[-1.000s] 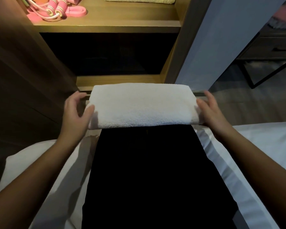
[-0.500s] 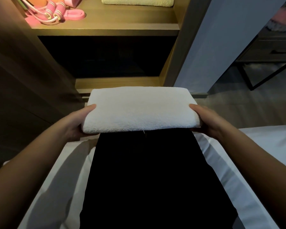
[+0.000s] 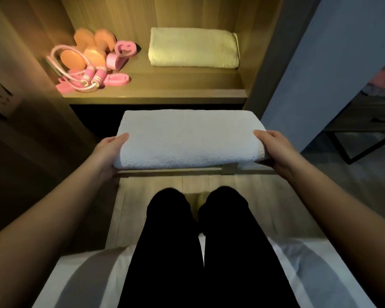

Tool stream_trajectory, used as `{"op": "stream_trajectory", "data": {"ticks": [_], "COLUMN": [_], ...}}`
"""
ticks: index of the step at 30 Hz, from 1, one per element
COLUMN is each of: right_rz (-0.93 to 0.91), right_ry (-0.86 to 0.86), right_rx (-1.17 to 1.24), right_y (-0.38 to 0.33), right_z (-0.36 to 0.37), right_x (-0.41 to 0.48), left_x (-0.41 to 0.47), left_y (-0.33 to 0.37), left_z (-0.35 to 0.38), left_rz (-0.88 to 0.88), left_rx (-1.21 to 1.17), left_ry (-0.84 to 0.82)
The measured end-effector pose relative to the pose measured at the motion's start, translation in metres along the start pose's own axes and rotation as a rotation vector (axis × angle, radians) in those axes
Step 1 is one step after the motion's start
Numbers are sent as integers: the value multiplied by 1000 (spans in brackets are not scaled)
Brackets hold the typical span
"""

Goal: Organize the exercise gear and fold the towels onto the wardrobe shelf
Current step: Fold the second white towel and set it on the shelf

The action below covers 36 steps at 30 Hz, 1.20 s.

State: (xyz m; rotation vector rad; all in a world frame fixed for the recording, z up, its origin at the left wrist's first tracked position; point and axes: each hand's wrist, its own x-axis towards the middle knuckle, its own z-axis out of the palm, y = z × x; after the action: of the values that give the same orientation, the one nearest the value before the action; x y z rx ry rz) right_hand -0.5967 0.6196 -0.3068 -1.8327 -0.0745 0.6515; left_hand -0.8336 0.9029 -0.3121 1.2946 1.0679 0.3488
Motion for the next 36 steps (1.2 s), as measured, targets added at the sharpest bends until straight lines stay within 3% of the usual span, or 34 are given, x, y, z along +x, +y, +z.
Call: {"op": "stream_trajectory", "data": {"ticks": [5,12,16,22,26,29,33,36], "right_rz": [-75,-15,78,123,124,108,79,105], "right_ry": [42,72,194,325,303,169,75,106], "right_rx": [224,673,901,1043,1098,1146,1197,1119], "right_y": [-69,-106,-103,-92,-91,-88,-90,-90], "right_z": [21,50,73,101,102,98,93,93], "right_x": [52,133,172,216,232,233,238,236], "left_x": [57,154,208,263,281,278,260,244], "left_y": [72,117,121,115,116,116,111,107], "left_z": [22,53,77,104,106,110,115,111], "left_rz": [111,202,224,231,193,207,446,735], "left_rx": [-123,-127,-26,167,262,359,486,760], "left_ry": [15,59,99,183,232,265,320,276]}}
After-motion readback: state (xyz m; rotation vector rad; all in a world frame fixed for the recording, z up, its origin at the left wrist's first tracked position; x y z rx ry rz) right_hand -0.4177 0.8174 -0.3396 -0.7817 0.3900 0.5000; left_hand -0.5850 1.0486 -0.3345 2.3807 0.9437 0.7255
